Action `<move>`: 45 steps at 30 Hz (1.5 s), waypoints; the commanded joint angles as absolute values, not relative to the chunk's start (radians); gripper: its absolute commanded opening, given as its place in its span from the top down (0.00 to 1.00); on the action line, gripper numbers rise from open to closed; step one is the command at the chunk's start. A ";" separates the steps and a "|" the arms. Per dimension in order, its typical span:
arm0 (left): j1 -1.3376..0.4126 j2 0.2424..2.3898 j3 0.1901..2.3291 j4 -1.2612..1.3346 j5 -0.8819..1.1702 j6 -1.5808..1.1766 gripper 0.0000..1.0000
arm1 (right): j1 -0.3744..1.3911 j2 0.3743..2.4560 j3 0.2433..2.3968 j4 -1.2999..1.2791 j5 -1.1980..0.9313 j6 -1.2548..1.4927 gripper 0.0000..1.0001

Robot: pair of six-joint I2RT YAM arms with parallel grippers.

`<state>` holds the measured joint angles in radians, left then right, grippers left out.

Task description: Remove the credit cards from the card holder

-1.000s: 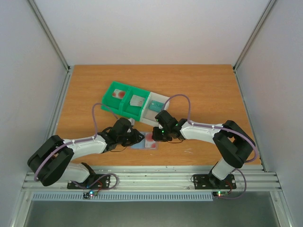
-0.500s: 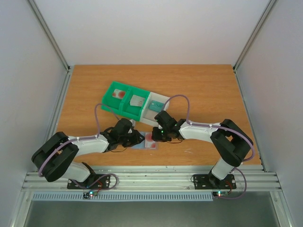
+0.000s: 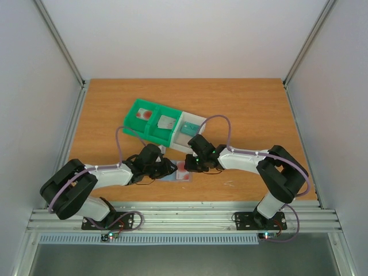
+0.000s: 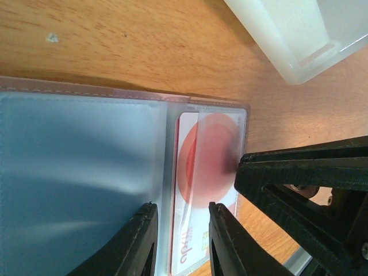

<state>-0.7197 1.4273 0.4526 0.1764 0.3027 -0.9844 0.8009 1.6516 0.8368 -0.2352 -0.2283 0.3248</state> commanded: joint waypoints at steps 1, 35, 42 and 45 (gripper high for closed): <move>-0.722 1.405 0.440 0.212 0.301 -0.991 0.73 | 0.798 1.621 0.853 -0.265 -0.199 0.324 0.84; -0.723 1.491 0.436 0.305 0.327 -1.021 0.91 | 0.797 1.700 0.791 -0.176 -0.256 0.354 0.87; -0.722 1.467 0.428 0.298 0.328 -1.013 1.00 | 0.798 1.692 0.783 -0.185 -0.242 0.352 0.87; -0.722 1.443 0.424 0.279 0.318 -1.009 1.00 | 0.796 1.686 0.778 -0.192 -0.229 0.347 0.87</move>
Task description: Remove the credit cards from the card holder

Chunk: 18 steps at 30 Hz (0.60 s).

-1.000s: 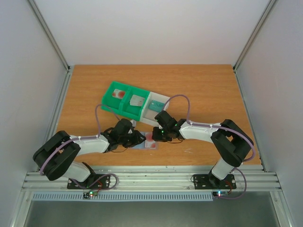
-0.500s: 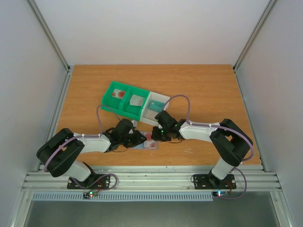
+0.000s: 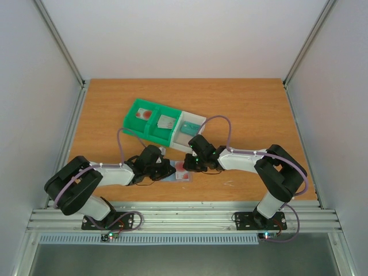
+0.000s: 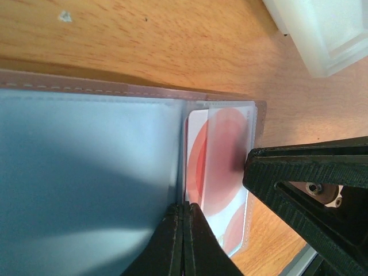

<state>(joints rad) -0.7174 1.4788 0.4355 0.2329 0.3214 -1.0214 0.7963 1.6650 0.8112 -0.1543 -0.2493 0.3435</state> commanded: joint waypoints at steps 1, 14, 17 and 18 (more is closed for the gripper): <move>-0.722 1.433 0.423 0.269 0.311 -1.007 1.00 | 0.796 1.684 0.776 -0.193 -0.226 0.347 0.87; -0.715 1.362 0.425 0.164 0.260 -0.984 0.99 | 0.793 1.646 0.769 -0.212 -0.231 0.343 0.87; -0.715 1.376 0.430 0.164 0.264 -0.980 0.90 | 0.793 1.632 0.776 -0.226 -0.232 0.340 0.87; -0.715 1.383 0.431 0.165 0.265 -0.980 0.85 | 0.793 1.629 0.778 -0.228 -0.232 0.339 0.87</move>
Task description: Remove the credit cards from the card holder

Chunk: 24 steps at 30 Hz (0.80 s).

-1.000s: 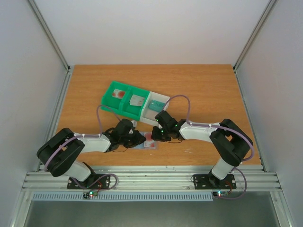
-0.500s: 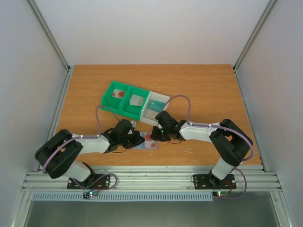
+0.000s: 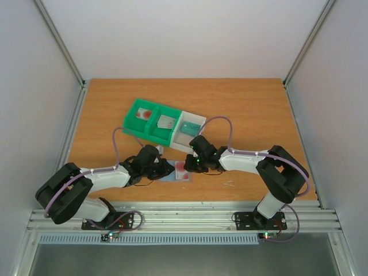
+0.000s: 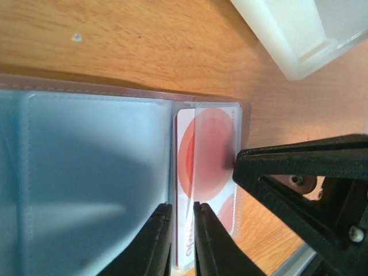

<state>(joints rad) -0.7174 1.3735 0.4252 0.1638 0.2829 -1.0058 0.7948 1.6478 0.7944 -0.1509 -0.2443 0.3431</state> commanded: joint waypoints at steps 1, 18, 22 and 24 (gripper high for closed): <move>-0.714 1.387 0.431 0.166 0.267 -0.979 0.82 | 0.793 1.628 0.778 -0.229 -0.232 0.338 0.87; -0.715 1.451 0.424 0.257 0.308 -0.999 0.77 | 0.793 1.694 0.767 -0.178 -0.289 0.339 0.92; -0.713 1.471 0.421 0.297 0.322 -1.019 0.77 | 0.793 1.691 0.761 -0.175 -0.290 0.340 0.93; -0.715 1.471 0.417 0.309 0.323 -1.027 0.80 | 0.793 1.690 0.762 -0.179 -0.287 0.338 0.93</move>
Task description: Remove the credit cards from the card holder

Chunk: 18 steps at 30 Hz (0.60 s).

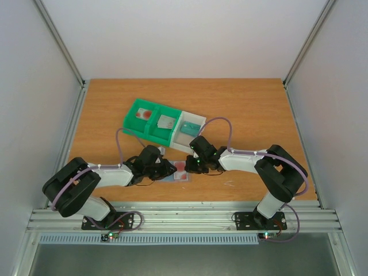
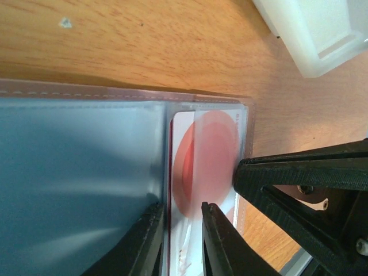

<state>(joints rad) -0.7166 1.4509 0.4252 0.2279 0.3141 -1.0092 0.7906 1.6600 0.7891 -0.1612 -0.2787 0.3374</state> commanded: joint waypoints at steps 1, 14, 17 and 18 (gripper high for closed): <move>-0.714 1.471 0.417 0.310 0.324 -1.028 0.83 | 0.793 1.691 0.763 -0.181 -0.286 0.337 0.93; -0.713 1.414 0.394 0.301 0.330 -1.012 0.99 | 0.793 1.683 0.751 -0.188 -0.262 0.338 0.93; -0.707 1.382 0.385 0.268 0.307 -1.007 1.00 | 0.793 1.682 0.750 -0.190 -0.259 0.337 0.93; -0.705 1.374 0.384 0.258 0.303 -1.004 1.00 | 0.793 1.681 0.748 -0.188 -0.257 0.338 0.93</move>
<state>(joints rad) -0.7109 1.4220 0.4000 0.2390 0.3176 -1.0237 0.7898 1.6592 0.7826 -0.1497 -0.2787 0.3386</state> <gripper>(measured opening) 0.010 0.070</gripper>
